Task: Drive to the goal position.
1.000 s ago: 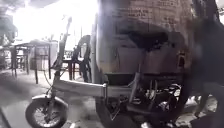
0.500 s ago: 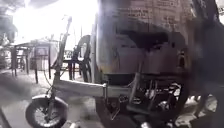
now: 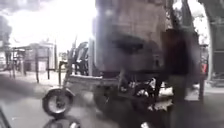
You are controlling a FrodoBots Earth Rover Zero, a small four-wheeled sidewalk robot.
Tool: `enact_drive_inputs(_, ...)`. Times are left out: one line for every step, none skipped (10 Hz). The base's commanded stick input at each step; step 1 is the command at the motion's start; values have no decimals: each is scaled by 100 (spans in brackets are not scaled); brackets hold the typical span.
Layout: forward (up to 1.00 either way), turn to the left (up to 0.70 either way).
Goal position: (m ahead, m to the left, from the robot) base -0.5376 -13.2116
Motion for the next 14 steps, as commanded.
enact_drive_inputs(0,0)
enact_drive_inputs(0,0)
enact_drive_inputs(0,0)
enact_drive_inputs(0,0)
enact_drive_inputs(-17,0)
enact_drive_inputs(-45,0)
enact_drive_inputs(-70,0)
enact_drive_inputs(-70,0)
enact_drive_inputs(-70,0)
enact_drive_inputs(-39,0)
enact_drive_inputs(0,0)
enact_drive_inputs(0,0)
enact_drive_inputs(0,0)
enact_drive_inputs(0,-3)
